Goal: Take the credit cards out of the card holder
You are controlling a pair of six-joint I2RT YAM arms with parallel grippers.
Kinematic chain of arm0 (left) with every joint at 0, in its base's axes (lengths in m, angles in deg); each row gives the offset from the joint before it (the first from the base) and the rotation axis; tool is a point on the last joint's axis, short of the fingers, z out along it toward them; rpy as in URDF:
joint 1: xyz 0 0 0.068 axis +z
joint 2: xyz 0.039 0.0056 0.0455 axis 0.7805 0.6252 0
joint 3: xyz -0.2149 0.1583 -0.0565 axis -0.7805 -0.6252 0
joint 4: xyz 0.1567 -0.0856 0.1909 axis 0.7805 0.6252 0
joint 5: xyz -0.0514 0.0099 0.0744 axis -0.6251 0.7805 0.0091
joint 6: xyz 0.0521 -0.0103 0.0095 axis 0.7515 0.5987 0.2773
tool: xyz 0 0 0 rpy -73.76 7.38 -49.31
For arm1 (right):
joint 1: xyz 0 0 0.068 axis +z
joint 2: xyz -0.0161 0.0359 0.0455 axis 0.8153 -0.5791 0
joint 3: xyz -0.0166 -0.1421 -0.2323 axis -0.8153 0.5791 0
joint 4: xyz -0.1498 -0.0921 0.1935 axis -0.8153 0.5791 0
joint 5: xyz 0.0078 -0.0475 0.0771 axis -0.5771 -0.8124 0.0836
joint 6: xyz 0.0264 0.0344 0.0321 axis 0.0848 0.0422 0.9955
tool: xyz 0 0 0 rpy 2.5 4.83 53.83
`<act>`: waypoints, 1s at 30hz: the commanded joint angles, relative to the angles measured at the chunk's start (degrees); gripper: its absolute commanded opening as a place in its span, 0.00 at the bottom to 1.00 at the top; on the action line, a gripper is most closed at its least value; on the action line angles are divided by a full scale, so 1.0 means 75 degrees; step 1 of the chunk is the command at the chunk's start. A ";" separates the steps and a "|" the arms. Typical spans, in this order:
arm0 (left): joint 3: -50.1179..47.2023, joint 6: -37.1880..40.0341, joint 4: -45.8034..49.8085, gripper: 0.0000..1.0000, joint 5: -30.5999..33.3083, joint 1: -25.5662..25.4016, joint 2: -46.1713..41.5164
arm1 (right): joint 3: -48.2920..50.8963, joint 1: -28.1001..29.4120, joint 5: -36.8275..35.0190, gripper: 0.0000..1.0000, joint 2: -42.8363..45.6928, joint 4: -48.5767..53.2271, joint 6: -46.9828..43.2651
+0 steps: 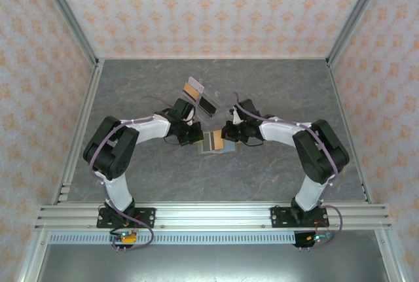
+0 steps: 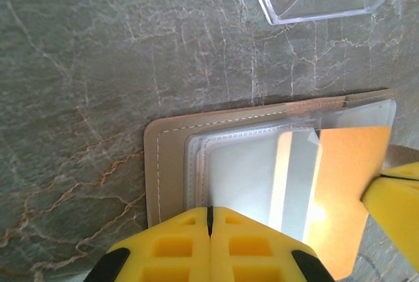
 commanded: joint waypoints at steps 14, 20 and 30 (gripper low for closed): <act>0.0165 0.0106 0.0420 0.15 0.0231 -0.0011 -0.0233 | 0.0368 -0.0182 -0.0371 0.00 0.0865 -0.0097 -0.0202; 0.0195 -0.0081 0.0230 0.34 0.0162 0.0005 -0.0751 | 0.0419 -0.0177 -0.0053 0.00 0.1146 -0.0315 -0.0138; -0.0849 -0.1214 -0.2076 0.71 -0.1042 0.0546 -0.1584 | 0.0377 -0.0193 0.1090 0.00 0.1242 -0.1278 0.0440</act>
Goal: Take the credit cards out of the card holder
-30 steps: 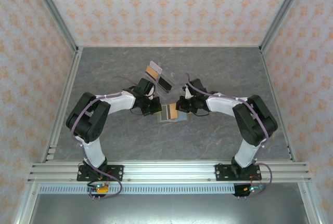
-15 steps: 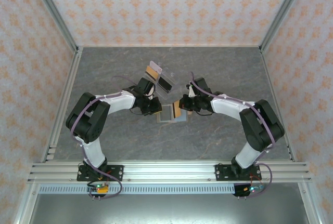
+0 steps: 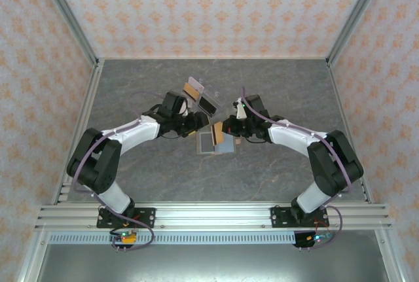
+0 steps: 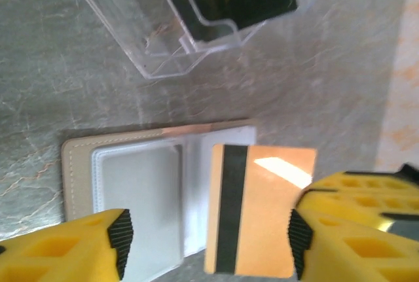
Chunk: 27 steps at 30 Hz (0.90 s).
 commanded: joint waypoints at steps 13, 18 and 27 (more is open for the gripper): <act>-0.1486 -0.1417 -0.3942 0.89 -0.1912 0.0817 -0.0693 | 0.0027 -0.0553 0.2409 0.00 -0.0080 -0.2911 0.1887; -0.1446 -0.1447 -0.4243 0.86 -0.2106 0.0817 -0.0923 | -0.0082 -0.0560 0.2715 0.00 -0.0121 -0.3316 0.2190; -0.1365 -0.1660 -0.4753 0.55 -0.2377 0.0817 -0.0983 | -0.0154 -0.0550 0.3036 0.00 -0.0210 -0.4112 0.2810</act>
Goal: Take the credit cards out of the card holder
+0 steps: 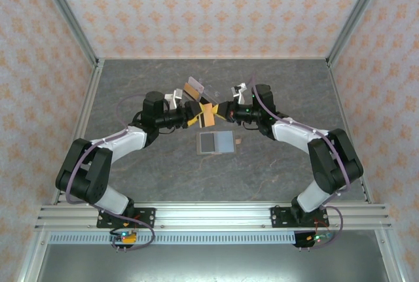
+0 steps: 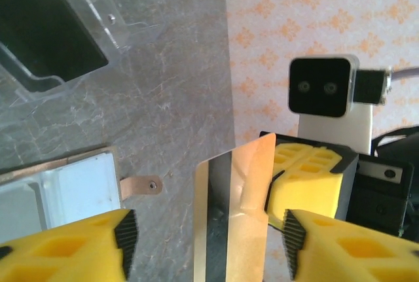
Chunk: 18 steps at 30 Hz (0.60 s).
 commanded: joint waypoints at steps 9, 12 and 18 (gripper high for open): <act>0.0256 -0.0010 -0.0432 0.04 -0.0281 0.0005 -0.0457 | -0.0175 0.0007 0.0310 0.10 -0.0030 -0.0886 0.0383; 0.0363 0.0018 -0.0160 0.00 -0.0089 -0.0013 -0.0644 | -0.0175 0.0002 0.0181 0.28 -0.0034 -0.0918 0.0612; 0.0527 -0.0423 -0.0103 0.00 0.0699 -0.0014 -0.0886 | -0.0052 0.0060 0.0061 0.46 -0.0145 -0.1719 0.1533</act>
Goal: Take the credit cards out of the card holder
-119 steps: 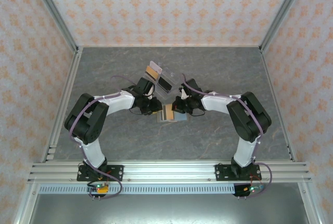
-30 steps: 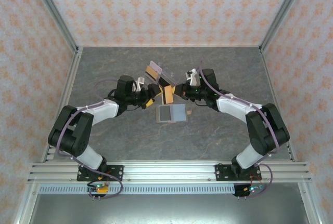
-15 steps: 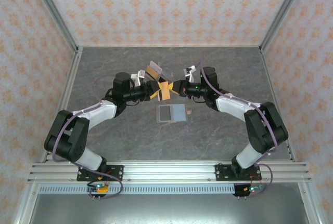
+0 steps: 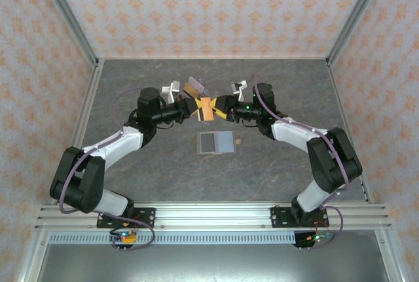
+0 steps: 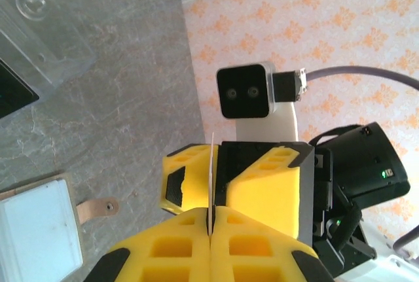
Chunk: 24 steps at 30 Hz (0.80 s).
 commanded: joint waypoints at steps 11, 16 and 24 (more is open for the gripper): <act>0.0307 -0.0908 -0.0214 0.00 0.1306 0.0015 -0.0181 | -0.0027 0.0276 -0.0066 0.33 -0.0231 -0.1702 0.1197; 0.0251 -0.0964 -0.0199 0.00 0.1401 0.0027 -0.0175 | -0.0119 0.0289 -0.0121 0.14 -0.0268 -0.1653 0.1110; 0.0520 0.0221 0.2735 0.60 0.2243 0.0284 -0.0504 | -0.0886 0.0380 -0.1163 0.00 0.0062 0.1920 -0.1824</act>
